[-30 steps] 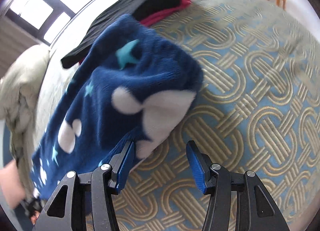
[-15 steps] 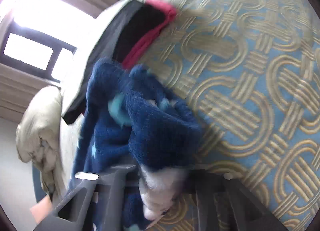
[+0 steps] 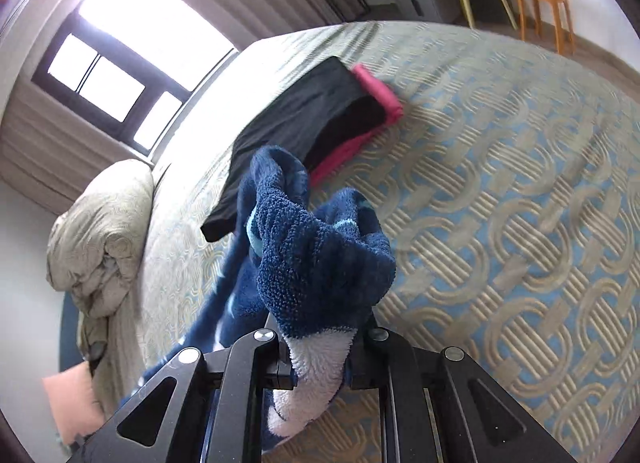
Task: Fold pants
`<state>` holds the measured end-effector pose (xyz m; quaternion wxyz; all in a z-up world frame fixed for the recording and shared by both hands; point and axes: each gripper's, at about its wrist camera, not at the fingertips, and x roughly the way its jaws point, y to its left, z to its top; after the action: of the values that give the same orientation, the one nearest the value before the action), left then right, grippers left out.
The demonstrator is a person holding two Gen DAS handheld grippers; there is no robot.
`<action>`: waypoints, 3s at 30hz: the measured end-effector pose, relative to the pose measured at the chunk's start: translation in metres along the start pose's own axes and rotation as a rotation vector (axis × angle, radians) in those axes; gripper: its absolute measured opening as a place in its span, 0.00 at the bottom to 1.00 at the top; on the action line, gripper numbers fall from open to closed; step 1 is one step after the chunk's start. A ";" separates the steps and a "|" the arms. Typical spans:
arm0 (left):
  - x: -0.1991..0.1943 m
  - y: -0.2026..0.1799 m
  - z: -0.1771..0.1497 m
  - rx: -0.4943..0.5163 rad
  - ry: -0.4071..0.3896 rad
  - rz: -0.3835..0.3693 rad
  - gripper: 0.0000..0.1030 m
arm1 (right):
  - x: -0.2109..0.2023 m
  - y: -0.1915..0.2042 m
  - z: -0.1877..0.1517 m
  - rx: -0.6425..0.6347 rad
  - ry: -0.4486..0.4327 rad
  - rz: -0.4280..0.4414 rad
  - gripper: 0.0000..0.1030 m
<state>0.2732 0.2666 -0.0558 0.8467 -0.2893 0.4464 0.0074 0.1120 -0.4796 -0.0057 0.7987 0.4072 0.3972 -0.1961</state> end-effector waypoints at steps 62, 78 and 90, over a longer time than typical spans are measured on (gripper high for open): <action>0.024 0.037 -0.057 -0.055 -0.091 -0.149 0.22 | 0.262 0.516 -0.410 -1.072 0.872 0.274 0.61; 0.005 -0.039 -0.085 0.318 -0.177 -0.042 0.22 | 0.252 0.565 -0.467 -1.369 0.836 0.055 0.61; -0.003 -0.053 -0.089 0.337 -0.184 -0.020 0.22 | 0.248 0.546 -0.435 -1.324 0.736 0.014 0.13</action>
<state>0.2186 0.1788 -0.0662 0.9205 -0.1456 0.3592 -0.0494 0.4038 0.1964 -0.0855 0.6936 -0.1160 0.6703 0.2369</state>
